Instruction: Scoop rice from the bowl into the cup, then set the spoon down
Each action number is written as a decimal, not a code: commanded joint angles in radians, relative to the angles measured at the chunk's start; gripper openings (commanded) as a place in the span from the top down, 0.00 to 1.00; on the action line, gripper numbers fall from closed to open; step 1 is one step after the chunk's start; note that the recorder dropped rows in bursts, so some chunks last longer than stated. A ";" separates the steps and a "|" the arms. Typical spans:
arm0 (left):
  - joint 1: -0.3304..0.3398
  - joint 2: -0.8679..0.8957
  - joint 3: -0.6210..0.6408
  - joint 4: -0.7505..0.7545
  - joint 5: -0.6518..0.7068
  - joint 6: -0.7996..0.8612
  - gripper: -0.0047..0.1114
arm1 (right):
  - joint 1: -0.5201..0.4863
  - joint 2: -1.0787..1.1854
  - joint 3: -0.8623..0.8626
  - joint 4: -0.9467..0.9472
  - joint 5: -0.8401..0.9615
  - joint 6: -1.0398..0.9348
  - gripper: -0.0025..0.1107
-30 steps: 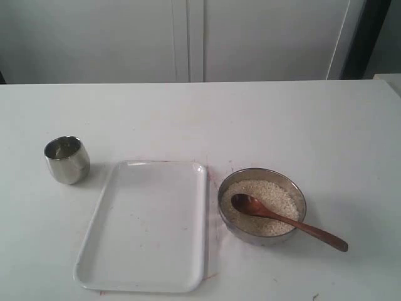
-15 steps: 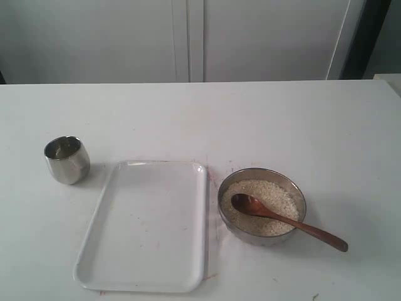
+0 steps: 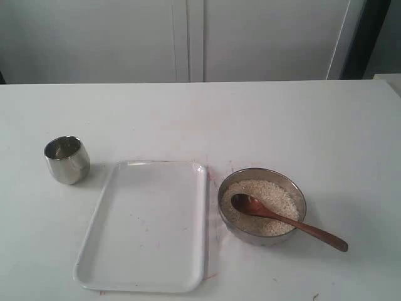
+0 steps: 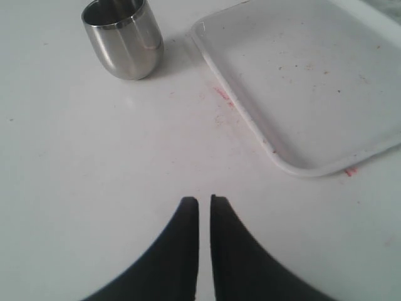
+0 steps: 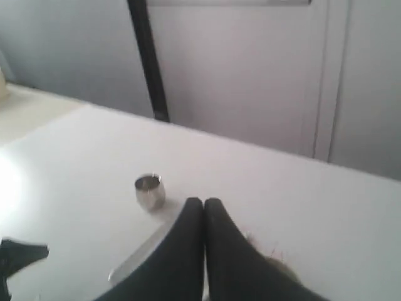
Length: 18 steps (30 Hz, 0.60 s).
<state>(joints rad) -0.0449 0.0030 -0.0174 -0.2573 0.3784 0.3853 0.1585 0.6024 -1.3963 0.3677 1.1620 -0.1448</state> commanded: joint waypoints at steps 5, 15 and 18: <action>0.002 -0.003 0.005 -0.011 0.003 0.004 0.84 | 0.098 0.170 0.003 -0.038 0.059 -0.049 0.98; 0.002 -0.003 0.005 -0.011 0.003 0.004 0.84 | 0.195 0.310 0.042 -0.231 0.059 -0.100 0.98; 0.002 -0.003 0.005 -0.011 0.003 0.004 0.84 | 0.228 0.347 0.106 -0.333 0.059 -0.100 0.98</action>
<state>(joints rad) -0.0449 0.0030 -0.0174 -0.2573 0.3784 0.3853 0.3587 0.9192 -1.3443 0.1291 1.2244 -0.2307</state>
